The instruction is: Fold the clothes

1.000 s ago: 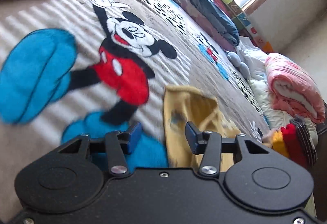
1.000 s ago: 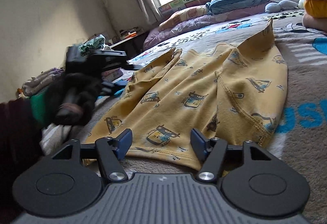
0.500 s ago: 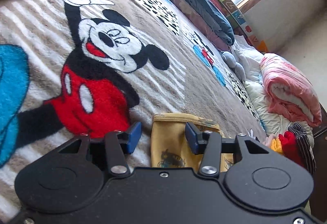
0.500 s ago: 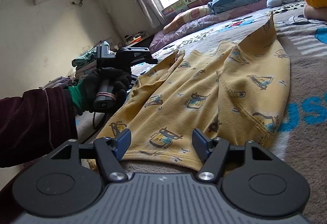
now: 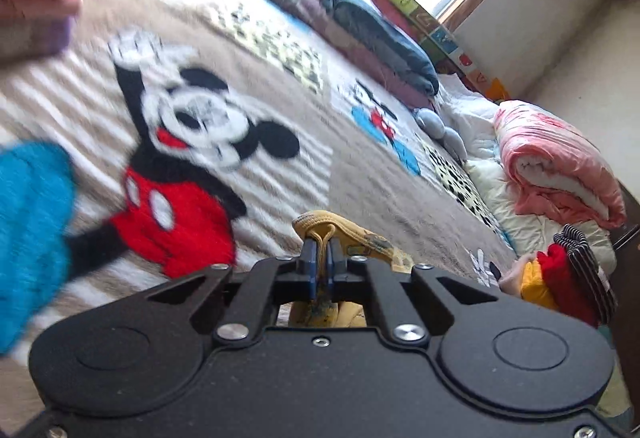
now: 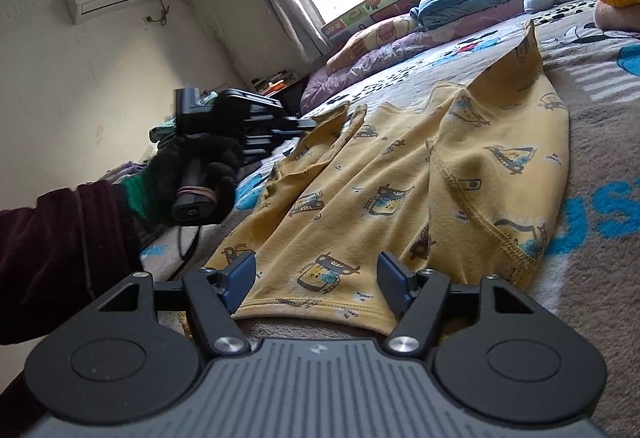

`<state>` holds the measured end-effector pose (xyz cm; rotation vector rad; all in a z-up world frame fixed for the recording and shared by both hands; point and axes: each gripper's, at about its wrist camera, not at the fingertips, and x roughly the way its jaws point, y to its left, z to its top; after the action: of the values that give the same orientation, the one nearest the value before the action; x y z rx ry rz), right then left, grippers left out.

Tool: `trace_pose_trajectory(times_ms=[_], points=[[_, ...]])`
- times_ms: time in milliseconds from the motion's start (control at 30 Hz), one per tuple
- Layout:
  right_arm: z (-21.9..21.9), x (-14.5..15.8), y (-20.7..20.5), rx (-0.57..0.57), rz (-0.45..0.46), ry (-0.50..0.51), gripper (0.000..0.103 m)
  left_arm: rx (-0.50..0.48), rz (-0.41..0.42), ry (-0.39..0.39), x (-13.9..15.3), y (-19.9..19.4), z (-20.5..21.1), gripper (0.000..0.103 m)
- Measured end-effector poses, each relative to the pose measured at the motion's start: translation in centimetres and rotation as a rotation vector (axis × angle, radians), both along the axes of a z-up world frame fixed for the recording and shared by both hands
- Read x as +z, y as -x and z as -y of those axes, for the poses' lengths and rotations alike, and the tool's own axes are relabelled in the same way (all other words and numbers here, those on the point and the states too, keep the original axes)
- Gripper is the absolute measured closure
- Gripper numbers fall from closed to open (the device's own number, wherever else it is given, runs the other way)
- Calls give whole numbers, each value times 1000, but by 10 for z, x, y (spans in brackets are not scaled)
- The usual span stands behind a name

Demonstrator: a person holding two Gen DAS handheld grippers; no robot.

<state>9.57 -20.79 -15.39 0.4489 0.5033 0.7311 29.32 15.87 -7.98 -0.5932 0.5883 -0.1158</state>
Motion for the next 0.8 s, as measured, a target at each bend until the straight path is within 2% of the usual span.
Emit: trace_pose_trajectory(times_ms=[133,267,467,667,800], points=[[1,0,0,1,1,-8,35,60,63,-100,29,36,-9,101],[0,0,-1,0,1,-9,35,156,107,-120,49,74,-29,101],[1,0,-1,-5,-2,-15,36,277,139,-90,63,128,-66,101],[5,-2,-2,-26,-13,-32,42,366,147,-51,66,171,-98,101],[5,-2,-2,-32,-15,-35,43,392,147,-50,64,188,-108,101]])
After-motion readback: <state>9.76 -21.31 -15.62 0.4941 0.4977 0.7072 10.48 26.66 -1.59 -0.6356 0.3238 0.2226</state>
